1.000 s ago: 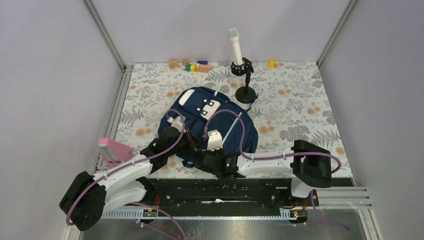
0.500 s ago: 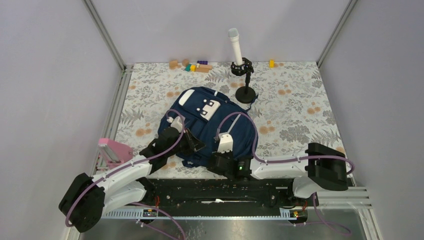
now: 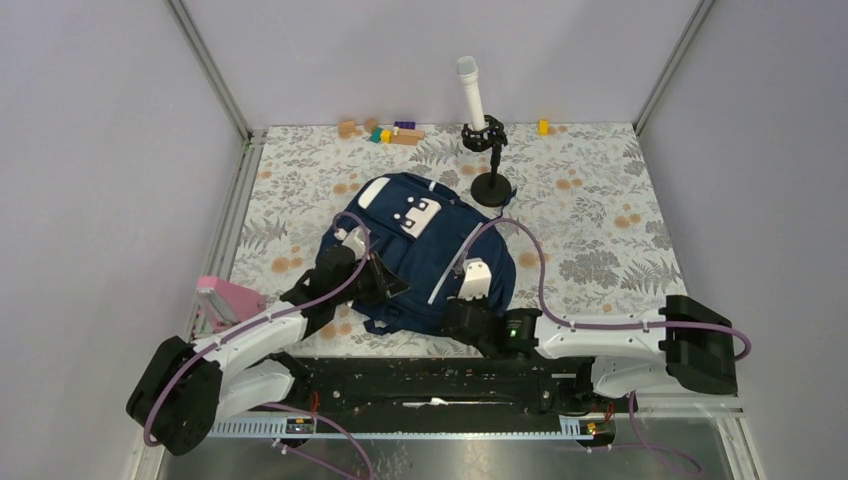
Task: Pack the student bag
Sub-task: Zip the student bag at the center of the board.
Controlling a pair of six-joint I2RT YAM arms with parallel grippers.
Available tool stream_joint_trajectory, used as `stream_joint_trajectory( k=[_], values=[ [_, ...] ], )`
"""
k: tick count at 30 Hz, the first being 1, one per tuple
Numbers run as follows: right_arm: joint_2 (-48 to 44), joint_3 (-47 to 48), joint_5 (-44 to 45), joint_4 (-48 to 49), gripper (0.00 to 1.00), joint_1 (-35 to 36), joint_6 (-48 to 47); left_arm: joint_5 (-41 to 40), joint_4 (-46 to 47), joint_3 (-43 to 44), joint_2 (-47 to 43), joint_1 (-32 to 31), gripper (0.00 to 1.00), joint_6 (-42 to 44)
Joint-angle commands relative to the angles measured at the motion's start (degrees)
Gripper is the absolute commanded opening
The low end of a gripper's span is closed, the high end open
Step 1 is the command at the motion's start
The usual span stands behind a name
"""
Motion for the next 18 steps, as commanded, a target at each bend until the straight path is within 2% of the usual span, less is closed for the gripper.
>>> stream_joint_trajectory(
  k=[1,7,18],
  values=[
    [-4.55,-0.84,3.24,-7.67,0.0,-2.75,-5.91,-4.46,4.79,4.11,2.32,3.19,0.0,5.25],
    [-6.58,-1.72,-1.09,-4.88,0.0,-9.56,-14.06,-4.21,4.44,4.74,4.85,4.48,0.0,7.31],
    [-1.55,-0.22,-11.33,5.35,0.0,-20.91,-26.87,-1.35,5.17,3.06,5.92,4.78,0.0,14.82]
  ],
)
